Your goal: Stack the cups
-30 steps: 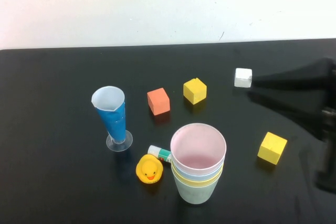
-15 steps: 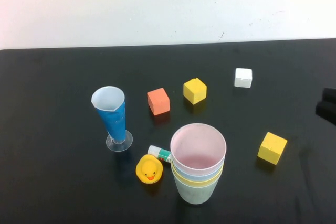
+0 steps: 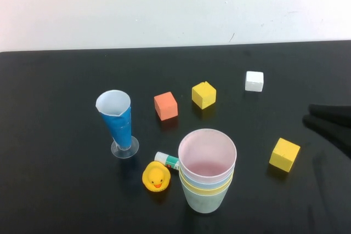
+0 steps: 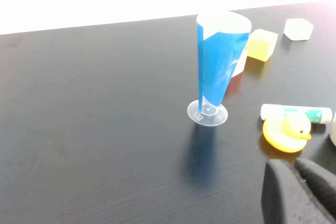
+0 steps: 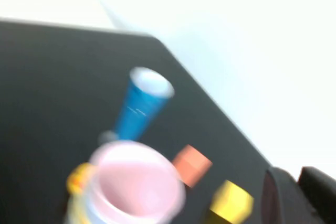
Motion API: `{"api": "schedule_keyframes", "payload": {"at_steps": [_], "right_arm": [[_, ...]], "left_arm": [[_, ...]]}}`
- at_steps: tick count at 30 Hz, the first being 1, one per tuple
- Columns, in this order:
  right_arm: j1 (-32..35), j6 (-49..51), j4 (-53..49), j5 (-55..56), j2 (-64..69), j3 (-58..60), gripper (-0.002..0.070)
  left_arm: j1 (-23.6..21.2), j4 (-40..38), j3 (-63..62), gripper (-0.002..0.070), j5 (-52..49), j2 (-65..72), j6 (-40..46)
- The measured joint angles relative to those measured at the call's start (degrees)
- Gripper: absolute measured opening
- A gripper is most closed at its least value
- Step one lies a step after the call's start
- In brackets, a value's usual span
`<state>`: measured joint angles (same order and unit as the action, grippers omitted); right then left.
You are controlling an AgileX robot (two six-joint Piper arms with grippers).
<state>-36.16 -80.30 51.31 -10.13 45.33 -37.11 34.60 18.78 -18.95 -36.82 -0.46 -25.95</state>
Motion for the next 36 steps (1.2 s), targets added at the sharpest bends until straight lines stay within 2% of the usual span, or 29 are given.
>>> {"api": "schedule_keyframes", "payload": {"at_steps": [3,10,16,21,27,29,36], "right_arm": [[0.0,-0.4,-1.0,6.2,-2.5,4.6,0.0064],[0.0,-1.1,-0.5,10.7,-13.0,14.6,0.0064],[0.0,0.7,-1.8,27.9,-19.0,24.2,0.0064],[4.8,17.4,-8.5,30.1,-26.3,28.1,0.0063],[17.7,25.1,-15.4,25.5,-33.3,30.8,0.0063],[23.1,30.5,-20.3,22.3,-36.3,31.6,0.0063],[37.0,61.5,-44.6,5.5,-45.4,35.4,0.0063]], "left_arm": [[0.0,0.0,0.0,0.0001,0.0,0.0,0.0],[0.0,0.0,0.0,0.0001,0.0,0.0,0.0],[0.0,0.0,0.0,0.0001,0.0,0.0,0.0],[0.0,0.0,0.0,0.0001,0.0,0.0,0.0],[0.0,0.0,0.0,0.0001,0.0,0.0,0.0],[0.0,0.0,0.0,0.0001,0.0,0.0,0.0],[0.0,0.0,0.0,0.0001,0.0,0.0,0.0]]}}
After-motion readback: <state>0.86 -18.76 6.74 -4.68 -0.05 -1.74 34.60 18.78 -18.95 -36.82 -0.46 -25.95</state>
